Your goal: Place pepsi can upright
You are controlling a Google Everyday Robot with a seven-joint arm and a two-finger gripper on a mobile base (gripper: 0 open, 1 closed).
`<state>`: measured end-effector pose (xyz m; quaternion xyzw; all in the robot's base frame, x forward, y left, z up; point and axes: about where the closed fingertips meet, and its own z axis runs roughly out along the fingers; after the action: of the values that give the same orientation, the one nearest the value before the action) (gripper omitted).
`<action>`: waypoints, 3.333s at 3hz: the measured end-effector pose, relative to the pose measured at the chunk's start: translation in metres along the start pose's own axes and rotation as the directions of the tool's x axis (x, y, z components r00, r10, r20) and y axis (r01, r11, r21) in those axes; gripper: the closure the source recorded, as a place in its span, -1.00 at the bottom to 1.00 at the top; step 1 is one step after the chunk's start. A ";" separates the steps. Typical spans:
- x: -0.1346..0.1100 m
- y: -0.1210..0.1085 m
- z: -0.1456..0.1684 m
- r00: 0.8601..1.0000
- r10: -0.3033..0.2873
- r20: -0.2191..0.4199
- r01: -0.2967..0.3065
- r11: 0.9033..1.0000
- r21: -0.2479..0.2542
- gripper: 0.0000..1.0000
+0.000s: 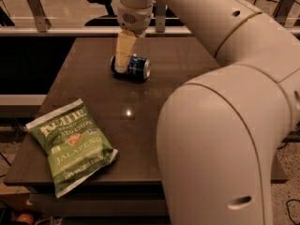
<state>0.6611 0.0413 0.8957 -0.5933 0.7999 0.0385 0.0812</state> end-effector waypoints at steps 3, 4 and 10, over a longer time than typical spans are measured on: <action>0.000 -0.007 0.033 0.996 0.062 -0.066 -0.061 0.998 0.026 -1.00; -0.001 -0.010 0.034 0.993 0.083 -0.082 -0.078 0.995 0.063 -1.00; -0.010 -0.020 0.083 0.995 0.066 -0.080 -0.064 0.998 0.020 0.30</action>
Offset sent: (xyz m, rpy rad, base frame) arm -0.0036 -0.0131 -0.0344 -0.1003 0.0687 -0.0806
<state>0.6899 0.0583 0.8170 -0.5673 0.8218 0.0100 0.0527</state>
